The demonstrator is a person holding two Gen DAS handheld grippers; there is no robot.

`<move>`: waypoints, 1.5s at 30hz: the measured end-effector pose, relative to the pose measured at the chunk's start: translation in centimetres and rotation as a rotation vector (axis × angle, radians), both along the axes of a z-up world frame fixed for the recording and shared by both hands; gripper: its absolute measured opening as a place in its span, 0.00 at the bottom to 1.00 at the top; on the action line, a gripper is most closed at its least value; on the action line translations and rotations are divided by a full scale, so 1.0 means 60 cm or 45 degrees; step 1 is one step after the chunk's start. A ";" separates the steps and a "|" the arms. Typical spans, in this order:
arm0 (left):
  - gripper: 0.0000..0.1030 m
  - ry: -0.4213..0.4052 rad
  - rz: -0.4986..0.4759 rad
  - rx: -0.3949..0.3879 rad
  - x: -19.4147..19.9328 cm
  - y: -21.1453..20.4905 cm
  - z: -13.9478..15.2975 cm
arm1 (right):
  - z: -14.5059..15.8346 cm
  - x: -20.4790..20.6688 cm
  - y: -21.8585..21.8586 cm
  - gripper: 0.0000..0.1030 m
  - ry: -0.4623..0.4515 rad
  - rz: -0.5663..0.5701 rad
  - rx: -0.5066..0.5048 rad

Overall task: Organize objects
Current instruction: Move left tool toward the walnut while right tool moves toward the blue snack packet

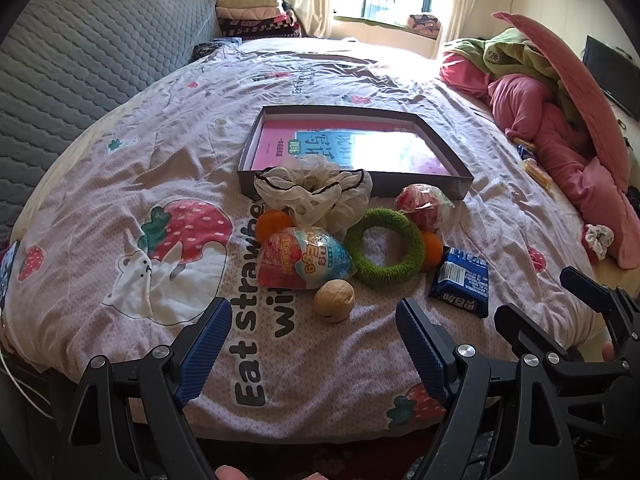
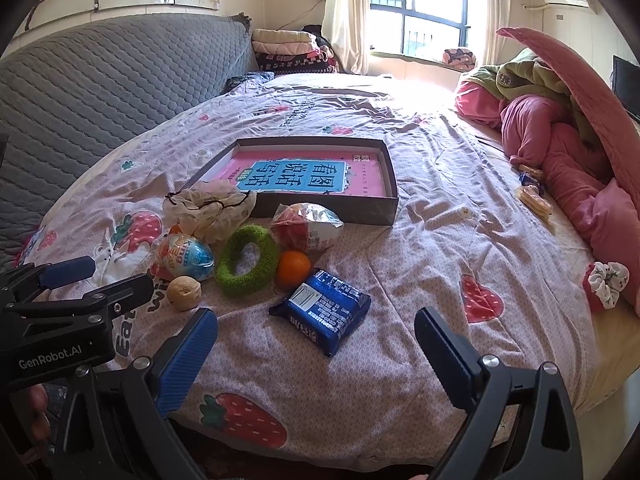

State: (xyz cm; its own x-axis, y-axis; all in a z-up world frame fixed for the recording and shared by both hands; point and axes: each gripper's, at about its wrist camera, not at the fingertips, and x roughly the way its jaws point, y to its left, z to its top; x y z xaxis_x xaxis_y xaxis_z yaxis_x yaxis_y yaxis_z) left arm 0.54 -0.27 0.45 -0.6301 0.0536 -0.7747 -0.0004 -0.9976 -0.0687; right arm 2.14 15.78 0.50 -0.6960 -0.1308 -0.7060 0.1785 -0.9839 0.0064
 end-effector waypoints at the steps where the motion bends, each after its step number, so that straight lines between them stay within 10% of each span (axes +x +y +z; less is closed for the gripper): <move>1: 0.82 -0.002 -0.001 -0.001 0.000 0.000 -0.001 | -0.001 0.000 0.000 0.97 -0.003 0.000 -0.001; 45: 0.82 -0.283 -0.039 0.137 -0.072 -0.013 -0.123 | -0.088 -0.050 0.026 0.97 -0.154 0.039 0.030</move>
